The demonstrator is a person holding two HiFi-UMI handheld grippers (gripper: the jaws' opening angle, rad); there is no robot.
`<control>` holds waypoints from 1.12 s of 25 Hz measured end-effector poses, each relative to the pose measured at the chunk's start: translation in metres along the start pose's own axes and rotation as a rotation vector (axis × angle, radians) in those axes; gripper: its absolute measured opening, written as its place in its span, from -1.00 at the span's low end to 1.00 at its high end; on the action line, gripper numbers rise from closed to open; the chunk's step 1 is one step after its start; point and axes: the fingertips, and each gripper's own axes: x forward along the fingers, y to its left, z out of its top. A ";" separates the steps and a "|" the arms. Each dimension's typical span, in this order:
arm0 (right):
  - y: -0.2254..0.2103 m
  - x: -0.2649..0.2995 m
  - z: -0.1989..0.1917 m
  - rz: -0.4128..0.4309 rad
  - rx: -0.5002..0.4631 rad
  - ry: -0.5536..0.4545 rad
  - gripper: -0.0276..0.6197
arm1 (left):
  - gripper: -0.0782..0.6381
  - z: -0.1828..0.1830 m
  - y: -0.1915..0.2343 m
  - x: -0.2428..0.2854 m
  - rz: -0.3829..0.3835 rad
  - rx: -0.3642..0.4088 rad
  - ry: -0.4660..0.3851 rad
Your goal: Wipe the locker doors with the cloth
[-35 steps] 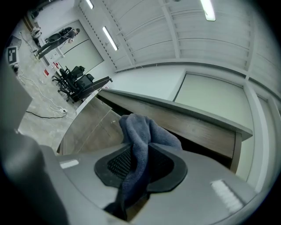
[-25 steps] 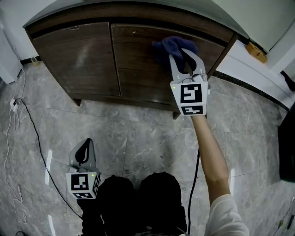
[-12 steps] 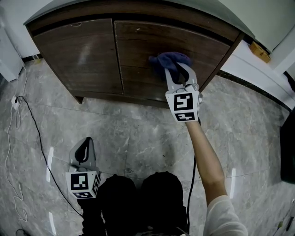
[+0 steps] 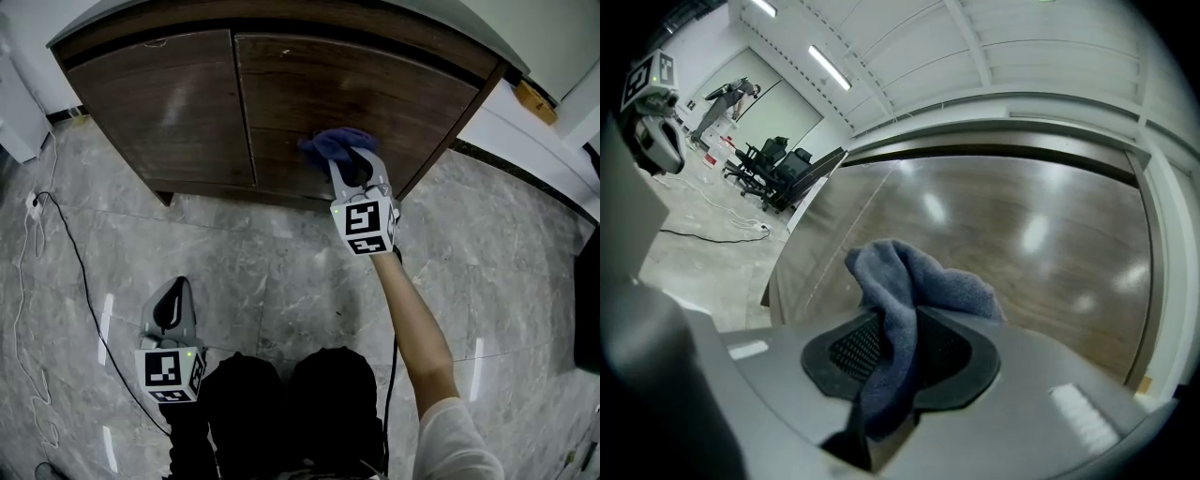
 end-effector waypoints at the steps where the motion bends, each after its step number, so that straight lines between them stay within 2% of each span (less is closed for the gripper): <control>1: 0.005 0.001 -0.005 0.012 0.007 0.007 -0.63 | -0.78 0.000 0.000 0.000 0.000 0.001 0.000; 15: 0.066 0.019 -0.074 0.153 0.017 0.111 -0.64 | -0.78 -0.007 0.003 0.003 0.006 0.001 0.018; 28: 0.103 0.027 -0.117 0.232 0.003 0.194 -0.64 | -0.78 -0.012 0.001 0.008 0.001 -0.002 0.031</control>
